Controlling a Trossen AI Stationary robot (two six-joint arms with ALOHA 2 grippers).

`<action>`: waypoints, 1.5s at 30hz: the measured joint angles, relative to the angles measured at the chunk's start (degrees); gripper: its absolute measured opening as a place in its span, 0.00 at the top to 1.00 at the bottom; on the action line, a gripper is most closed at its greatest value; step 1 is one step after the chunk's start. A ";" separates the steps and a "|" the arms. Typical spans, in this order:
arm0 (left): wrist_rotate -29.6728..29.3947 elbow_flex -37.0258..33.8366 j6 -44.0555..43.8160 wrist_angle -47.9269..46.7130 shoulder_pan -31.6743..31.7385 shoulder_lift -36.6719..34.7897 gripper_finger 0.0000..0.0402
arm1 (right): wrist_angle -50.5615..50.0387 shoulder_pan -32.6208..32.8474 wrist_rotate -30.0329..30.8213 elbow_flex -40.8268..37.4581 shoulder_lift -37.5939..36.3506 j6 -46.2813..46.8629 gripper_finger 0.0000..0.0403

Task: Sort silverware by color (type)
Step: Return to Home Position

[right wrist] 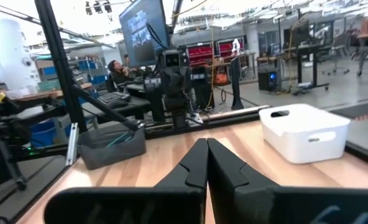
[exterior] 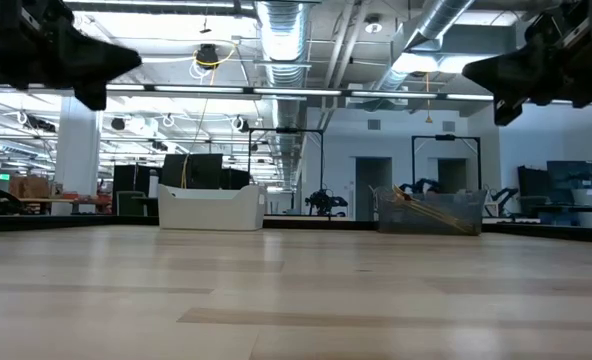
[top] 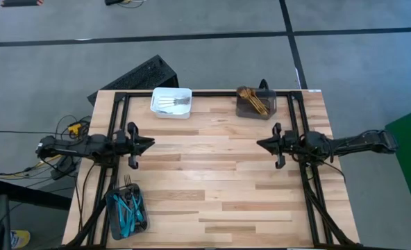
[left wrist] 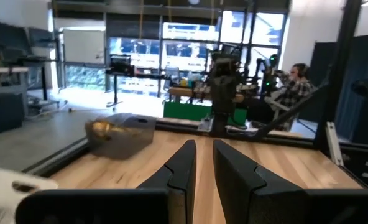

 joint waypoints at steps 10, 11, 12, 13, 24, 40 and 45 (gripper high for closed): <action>-0.18 -0.90 -0.39 0.46 -0.02 -0.01 0.89 | -0.68 3.65 3.35 -0.04 1.86 -0.78 0.94; -0.43 -1.34 -1.19 0.20 0.00 0.03 0.89 | -0.14 3.76 3.39 -0.04 2.26 -1.27 0.94; -0.53 -1.34 -1.73 0.23 0.00 0.09 0.89 | 0.42 3.91 3.42 -0.04 2.64 -1.67 0.94; -0.51 -1.34 -2.13 0.14 -0.05 0.18 0.89 | 0.99 3.98 3.44 -0.04 3.08 -1.98 0.94; -10.45 -1.38 1.35 5.22 -8.84 0.01 0.89 | 10.79 6.18 6.41 -0.09 10.58 -0.73 0.94; -29.31 1.26 5.72 1.01 -21.44 -0.01 0.89 | -7.12 2.45 7.57 -0.11 -5.97 -5.48 0.94; -30.45 1.26 6.31 -0.65 -22.08 0.01 0.89 | -16.11 2.34 7.48 -0.11 -16.04 -3.83 0.94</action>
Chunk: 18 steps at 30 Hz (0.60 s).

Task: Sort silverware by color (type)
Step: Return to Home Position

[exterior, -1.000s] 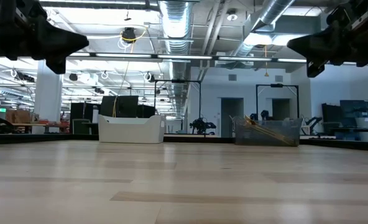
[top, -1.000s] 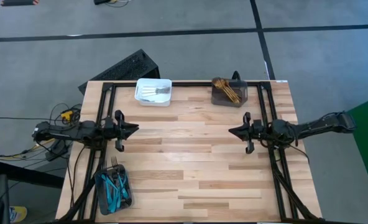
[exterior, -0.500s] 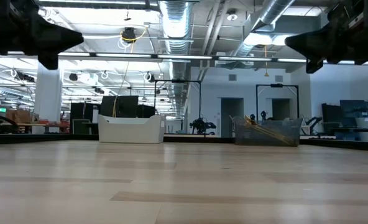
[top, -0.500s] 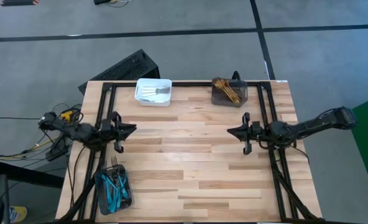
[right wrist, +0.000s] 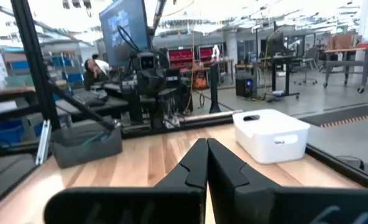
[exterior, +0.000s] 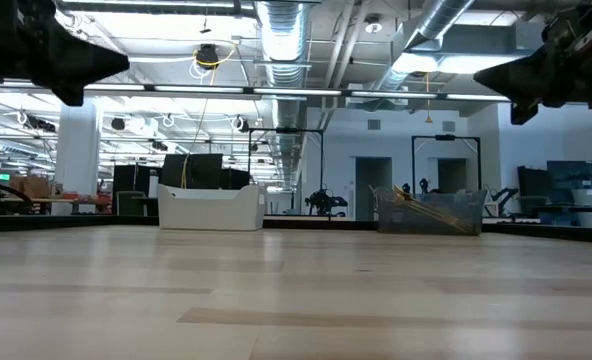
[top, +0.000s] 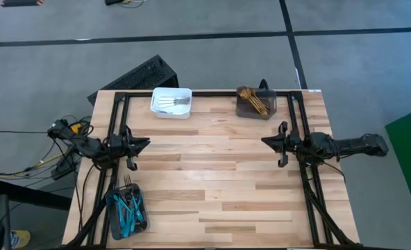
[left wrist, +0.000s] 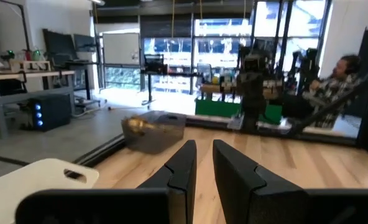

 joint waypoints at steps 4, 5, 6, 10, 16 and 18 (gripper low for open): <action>-0.05 -1.78 -0.74 -0.72 0.02 0.00 0.89 | -5.74 -0.05 0.04 -0.02 -5.36 -0.03 0.94; -0.01 -2.54 -1.10 -0.99 0.02 0.00 0.89 | -6.13 -0.07 0.19 -0.02 -5.75 -0.03 0.94; -0.34 -2.62 -1.52 -1.65 0.02 0.11 0.89 | -5.71 -0.05 0.28 -0.02 -5.56 -0.20 0.94; 0.06 -2.62 -2.86 -1.25 0.02 1.42 0.89 | -6.28 0.13 0.15 -0.02 -5.44 -1.55 0.94; 0.55 -2.64 -4.09 -1.02 0.02 1.29 0.89 | -7.67 -0.57 4.21 0.00 -5.60 -4.62 0.94; 0.59 -2.64 -4.56 -1.01 0.02 1.29 0.89 | -7.70 -1.22 8.17 0.00 -5.62 -3.71 0.94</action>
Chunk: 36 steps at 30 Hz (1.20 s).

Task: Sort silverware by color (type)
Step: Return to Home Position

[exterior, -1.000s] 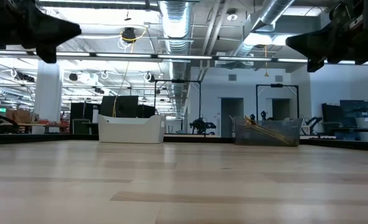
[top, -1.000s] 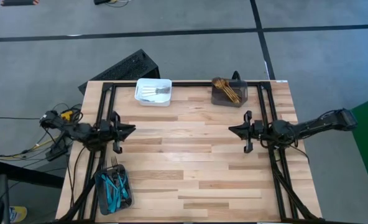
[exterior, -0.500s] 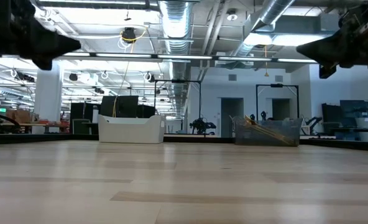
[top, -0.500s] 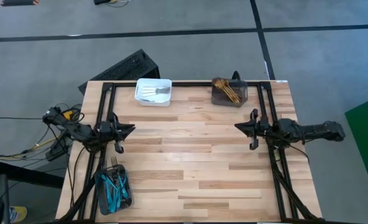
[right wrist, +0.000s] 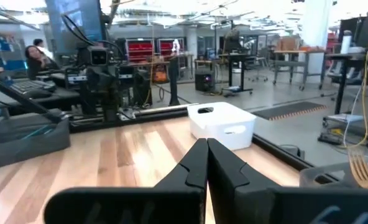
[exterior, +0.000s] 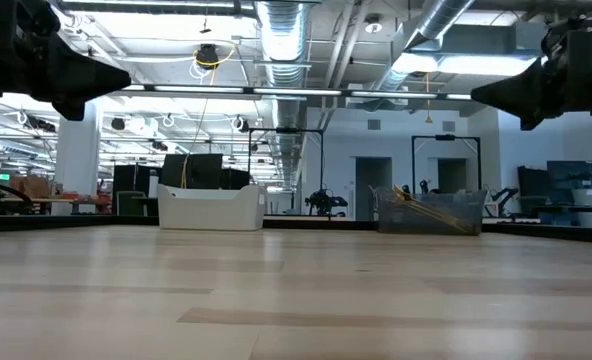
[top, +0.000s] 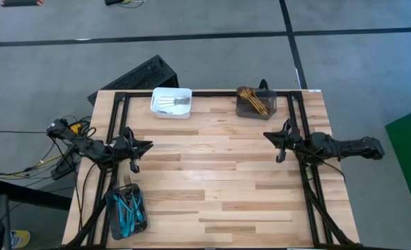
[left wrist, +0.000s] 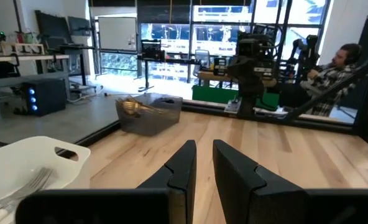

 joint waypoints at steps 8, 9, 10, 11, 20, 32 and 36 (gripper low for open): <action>0.28 -0.04 -0.68 0.00 0.00 0.00 0.89 | -1.45 -0.92 -3.99 0.00 0.00 0.68 0.94; 0.28 -0.04 -0.68 0.00 0.00 0.00 0.89 | -1.64 -0.87 -4.44 0.00 0.00 0.67 0.94; 0.26 -0.04 -0.62 0.00 0.00 0.10 0.89 | -1.81 -0.85 -5.36 0.00 0.00 0.66 0.94; 0.26 -0.04 -0.48 0.04 0.00 0.46 0.89 | -1.92 -0.85 -6.32 0.00 0.00 0.66 0.94; -0.06 -0.11 -5.15 -0.02 0.00 8.77 0.89 | -2.26 -0.97 -11.03 0.00 0.00 0.22 0.94; -6.90 -0.11 -5.46 6.92 -0.88 13.79 0.89 | -2.81 -1.44 -14.21 0.00 0.00 -0.85 0.94; -6.94 -0.13 -2.07 6.58 -2.58 9.09 0.89 | -2.87 -1.44 -14.21 0.00 0.00 -0.80 0.94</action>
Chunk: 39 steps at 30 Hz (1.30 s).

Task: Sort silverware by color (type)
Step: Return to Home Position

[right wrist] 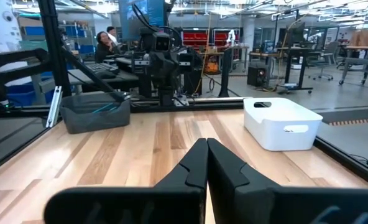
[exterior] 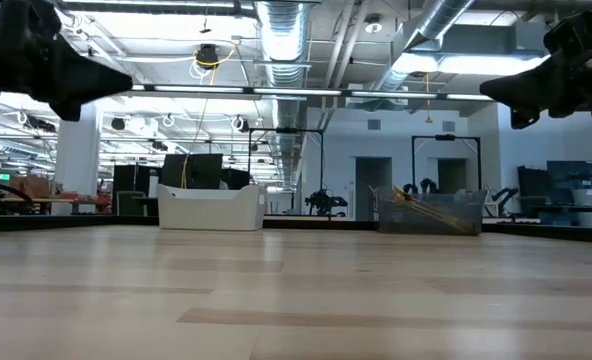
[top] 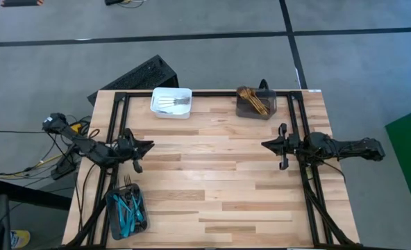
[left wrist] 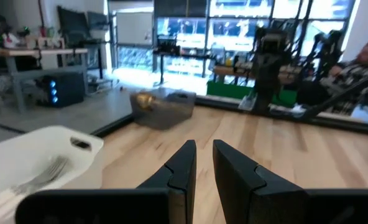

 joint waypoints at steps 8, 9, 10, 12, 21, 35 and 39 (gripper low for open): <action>-1.67 0.02 4.27 -5.03 -5.76 -10.60 0.89 | -0.31 0.00 0.00 0.00 0.00 0.93 0.94; -3.28 0.09 4.23 -5.24 -6.40 -10.37 0.89 | -0.60 0.05 -0.02 0.00 0.00 1.04 0.94; -4.61 0.11 4.21 -6.15 -7.12 -10.29 0.89 | -0.66 0.13 -0.11 0.00 0.02 1.05 0.94; -6.02 0.11 3.82 -7.03 -8.31 -10.38 0.89 | -0.75 0.13 -0.81 0.00 0.00 1.30 0.94; -5.31 -0.02 3.16 -7.83 -10.42 -10.25 0.89 | -1.50 0.13 -3.52 0.00 0.04 0.59 0.94; -4.30 -0.02 12.68 -7.62 -10.95 -10.23 0.89 | -1.46 0.13 -3.43 0.00 2.60 5.34 0.93; -4.30 -0.02 28.25 -7.63 -10.95 -10.23 0.89 | -1.43 0.13 -3.41 0.00 2.55 6.27 0.93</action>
